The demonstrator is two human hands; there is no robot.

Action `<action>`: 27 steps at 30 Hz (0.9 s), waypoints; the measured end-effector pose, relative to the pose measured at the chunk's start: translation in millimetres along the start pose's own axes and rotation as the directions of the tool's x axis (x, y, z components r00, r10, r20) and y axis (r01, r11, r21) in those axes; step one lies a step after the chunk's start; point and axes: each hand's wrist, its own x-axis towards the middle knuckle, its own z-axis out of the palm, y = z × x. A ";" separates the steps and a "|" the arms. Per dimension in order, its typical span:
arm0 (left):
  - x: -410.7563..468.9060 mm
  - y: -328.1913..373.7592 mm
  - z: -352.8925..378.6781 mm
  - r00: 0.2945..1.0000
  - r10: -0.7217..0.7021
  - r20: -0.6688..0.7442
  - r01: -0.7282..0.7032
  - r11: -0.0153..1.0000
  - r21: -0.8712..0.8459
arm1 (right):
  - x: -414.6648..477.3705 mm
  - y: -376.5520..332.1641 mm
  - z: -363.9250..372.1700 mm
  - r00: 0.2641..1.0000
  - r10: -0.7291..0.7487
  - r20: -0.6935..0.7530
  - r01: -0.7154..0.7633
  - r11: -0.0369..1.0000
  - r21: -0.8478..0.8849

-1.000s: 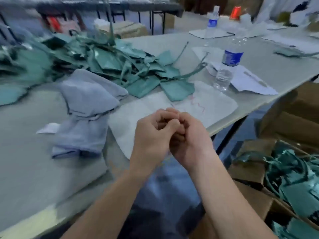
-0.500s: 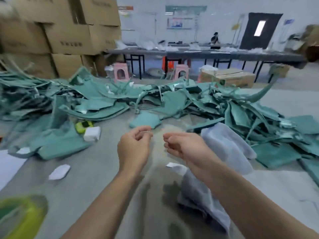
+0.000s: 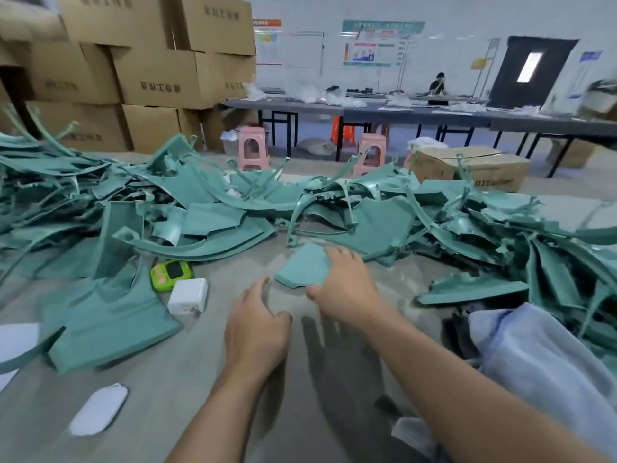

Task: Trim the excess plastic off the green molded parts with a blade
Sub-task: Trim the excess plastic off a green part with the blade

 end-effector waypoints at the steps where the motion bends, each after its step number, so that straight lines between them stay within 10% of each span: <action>1: 1.4 -1.3 -0.7 1.000 0.004 0.003 -0.004 1.000 0.005 | 4.7 1.3 4.8 0.999 0.013 0.048 -0.010 0.997 -0.071; 8: -0.2 3.4 -3.8 0.999 0.017 -0.028 -0.020 0.996 -0.089 | -2.8 -2.8 15.6 0.986 -0.157 0.049 0.164 0.906 -0.390; 14: -3.9 13.1 -7.3 0.999 0.004 -0.042 -0.018 0.946 -0.323 | -22.7 6.6 -34.0 0.989 -0.144 0.017 0.143 0.988 0.058; 16: -6.1 21.1 -7.8 0.998 -0.066 0.016 0.063 0.801 -0.595 | -31.6 12.7 -46.6 0.990 -0.136 -0.030 0.139 0.972 0.189; 19: -11.2 34.0 -17.5 0.971 -0.184 0.151 0.203 0.311 -0.928 | -47.8 18.5 -52.9 0.982 -0.165 -0.093 0.186 0.932 0.311; 27: -17.8 32.4 -31.7 0.958 -0.134 0.253 0.275 0.184 -0.944 | -71.9 45.7 -71.0 0.975 -0.221 -0.038 0.193 0.742 0.642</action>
